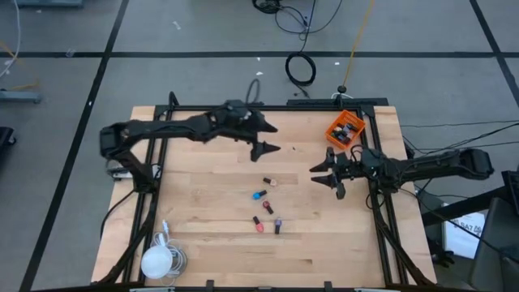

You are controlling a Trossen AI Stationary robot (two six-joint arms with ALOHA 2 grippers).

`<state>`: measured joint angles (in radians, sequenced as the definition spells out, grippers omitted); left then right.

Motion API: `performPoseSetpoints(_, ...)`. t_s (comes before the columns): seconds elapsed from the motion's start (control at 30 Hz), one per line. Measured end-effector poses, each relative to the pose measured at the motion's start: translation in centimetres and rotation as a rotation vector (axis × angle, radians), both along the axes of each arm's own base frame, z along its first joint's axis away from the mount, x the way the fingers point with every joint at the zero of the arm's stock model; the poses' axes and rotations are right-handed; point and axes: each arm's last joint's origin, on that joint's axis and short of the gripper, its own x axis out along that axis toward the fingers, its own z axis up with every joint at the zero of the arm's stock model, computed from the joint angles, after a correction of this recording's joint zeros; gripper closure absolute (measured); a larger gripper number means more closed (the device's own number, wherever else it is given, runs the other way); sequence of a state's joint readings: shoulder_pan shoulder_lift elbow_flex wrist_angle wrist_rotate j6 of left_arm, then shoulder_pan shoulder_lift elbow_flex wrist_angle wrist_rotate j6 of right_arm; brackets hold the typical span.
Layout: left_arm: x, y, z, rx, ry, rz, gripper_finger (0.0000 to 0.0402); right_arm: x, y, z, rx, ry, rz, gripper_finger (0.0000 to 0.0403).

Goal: Pick & Place Nail Polish
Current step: Put the blue nail polish bottle into the orange basket

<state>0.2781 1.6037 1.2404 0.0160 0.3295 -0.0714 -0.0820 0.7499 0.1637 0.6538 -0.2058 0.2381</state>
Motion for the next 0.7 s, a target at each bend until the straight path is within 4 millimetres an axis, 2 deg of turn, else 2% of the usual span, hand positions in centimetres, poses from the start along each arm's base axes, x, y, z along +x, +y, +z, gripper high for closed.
performPoseSetpoints(0.17, -3.5, -2.8, 3.5, 0.126, -0.074, -0.013, 0.0046, 0.2, 0.2, -0.1, 0.005, -0.001, -0.009, 0.0259)
performPoseSetpoints(0.27, -5.5, -3.9, 3.8, 0.175, -0.102, 0.041, 0.0046, 0.4, 0.5, 0.0, 0.007, -0.014, 0.014, 0.0259)
performPoseSetpoints(0.47, -8.2, -4.7, 0.9, 0.145, -0.13, 0.145, 0.0046, 1.2, 1.3, -0.2, -0.015, -0.05, 0.002, 0.0259)
performPoseSetpoints(0.57, -8.7, -4.6, -2.1, 0.075, -0.073, 0.201, 0.0046, 1.7, 1.4, -0.5, -0.033, -0.061, -0.018, 0.0259)
performPoseSetpoints(0.7, -8.5, -4.7, -6.2, 0.0, 0.031, 0.214, 0.0046, 2.2, 1.4, -0.9, -0.041, -0.045, -0.021, 0.0259)
